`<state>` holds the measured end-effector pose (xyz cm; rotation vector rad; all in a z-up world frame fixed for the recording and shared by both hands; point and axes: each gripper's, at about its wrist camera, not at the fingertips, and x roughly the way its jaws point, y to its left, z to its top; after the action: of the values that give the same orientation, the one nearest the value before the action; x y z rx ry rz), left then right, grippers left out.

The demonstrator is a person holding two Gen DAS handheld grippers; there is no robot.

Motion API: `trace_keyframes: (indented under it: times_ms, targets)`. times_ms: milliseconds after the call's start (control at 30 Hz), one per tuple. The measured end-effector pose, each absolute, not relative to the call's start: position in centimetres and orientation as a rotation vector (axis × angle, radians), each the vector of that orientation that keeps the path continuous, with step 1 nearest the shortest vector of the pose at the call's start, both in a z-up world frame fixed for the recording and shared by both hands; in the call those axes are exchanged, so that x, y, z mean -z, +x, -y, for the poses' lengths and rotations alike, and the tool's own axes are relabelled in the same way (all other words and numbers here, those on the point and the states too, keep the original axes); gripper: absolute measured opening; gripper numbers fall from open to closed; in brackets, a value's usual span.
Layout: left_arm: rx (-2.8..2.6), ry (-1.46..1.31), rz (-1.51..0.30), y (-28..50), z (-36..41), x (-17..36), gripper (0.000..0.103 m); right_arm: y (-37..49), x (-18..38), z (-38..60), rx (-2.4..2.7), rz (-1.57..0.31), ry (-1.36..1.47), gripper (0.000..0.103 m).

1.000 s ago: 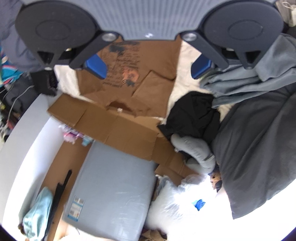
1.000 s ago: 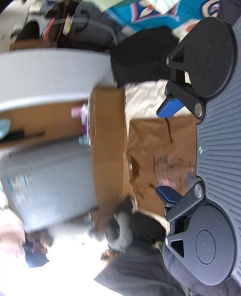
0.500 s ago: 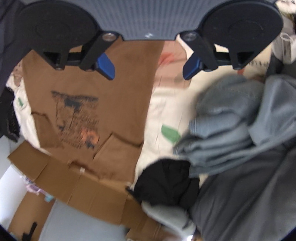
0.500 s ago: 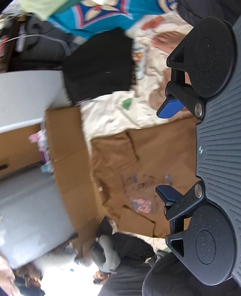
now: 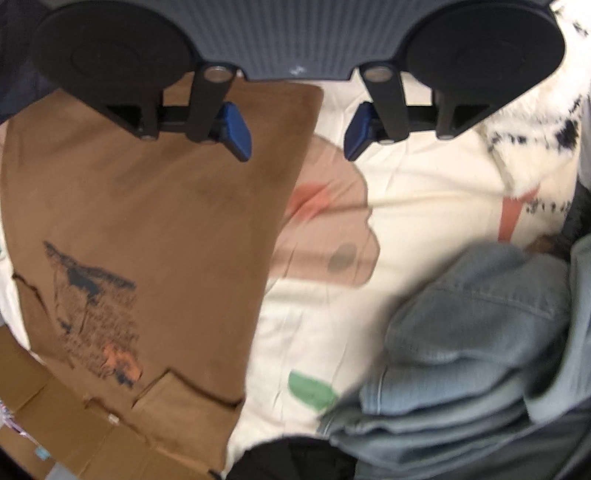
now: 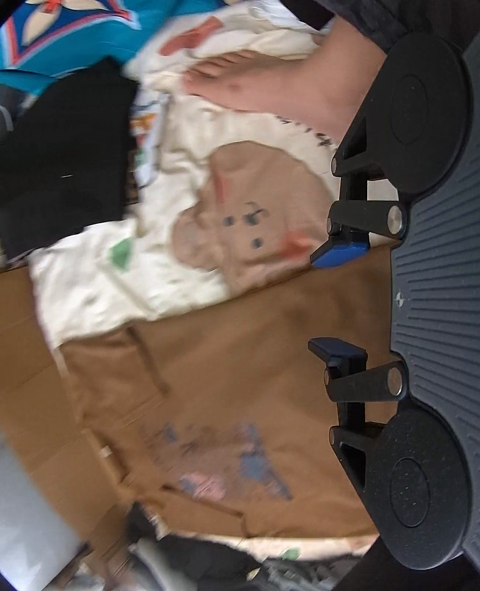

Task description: Fold clothes

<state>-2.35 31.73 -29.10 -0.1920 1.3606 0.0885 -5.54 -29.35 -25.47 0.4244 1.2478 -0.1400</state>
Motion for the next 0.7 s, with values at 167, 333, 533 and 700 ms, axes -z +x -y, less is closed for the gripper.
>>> trace_keyframes:
  times_ms: [167, 333, 533, 700]
  targets:
    - [-0.108, -0.216, -1.431, -2.5, -32.4, 31.5, 0.043, -5.6, 28.8, 29.6, 0.145, -1.317, 0.425, 0.044]
    - [-0.122, -0.224, -1.478, -2.4, -32.6, 33.3, 0.036, -5.4, 30.8, 29.4, 0.120, -1.362, 0.414, 0.044]
    - [-0.118, -0.210, -1.521, -2.2, -32.8, 35.5, 0.030, -5.6, 32.1, 28.8, 0.106, -1.418, 0.371, 0.044]
    - [-0.118, -0.227, -1.538, -2.1, -32.8, 35.9, 0.029, -6.1, 33.2, 29.1, 0.123, -1.451, 0.380, 0.044]
